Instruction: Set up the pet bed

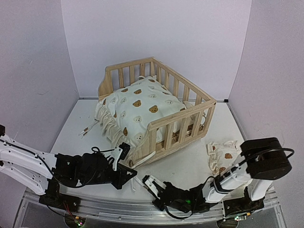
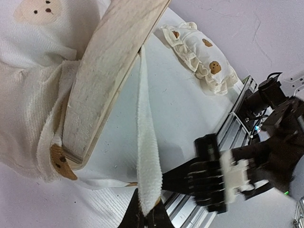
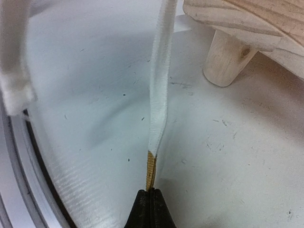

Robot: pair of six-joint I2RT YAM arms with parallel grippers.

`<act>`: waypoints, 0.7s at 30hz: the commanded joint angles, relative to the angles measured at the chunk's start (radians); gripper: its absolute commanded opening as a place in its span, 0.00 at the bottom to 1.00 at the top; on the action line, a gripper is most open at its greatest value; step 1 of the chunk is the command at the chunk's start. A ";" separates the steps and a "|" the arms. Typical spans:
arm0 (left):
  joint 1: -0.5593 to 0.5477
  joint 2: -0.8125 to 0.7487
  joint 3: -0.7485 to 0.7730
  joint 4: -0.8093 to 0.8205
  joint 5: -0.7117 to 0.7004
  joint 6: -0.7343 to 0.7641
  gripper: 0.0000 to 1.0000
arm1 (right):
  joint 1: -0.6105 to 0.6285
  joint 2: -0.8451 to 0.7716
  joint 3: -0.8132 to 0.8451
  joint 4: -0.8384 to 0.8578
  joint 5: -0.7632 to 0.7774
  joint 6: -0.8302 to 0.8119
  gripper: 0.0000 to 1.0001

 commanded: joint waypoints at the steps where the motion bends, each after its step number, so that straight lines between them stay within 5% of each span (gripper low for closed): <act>1: 0.011 0.057 0.040 -0.024 0.009 0.007 0.00 | -0.001 -0.267 -0.057 -0.079 -0.149 -0.029 0.00; 5: 0.018 0.123 0.080 -0.023 0.061 0.030 0.00 | -0.003 -0.429 -0.070 -0.219 -0.306 -0.135 0.00; 10: 0.023 0.169 0.108 -0.018 0.098 0.044 0.00 | -0.017 -0.534 -0.034 -0.275 -0.261 -0.448 0.00; 21: 0.023 0.156 0.107 -0.019 0.115 0.033 0.00 | -0.239 -0.528 0.152 -0.344 -0.526 -0.857 0.00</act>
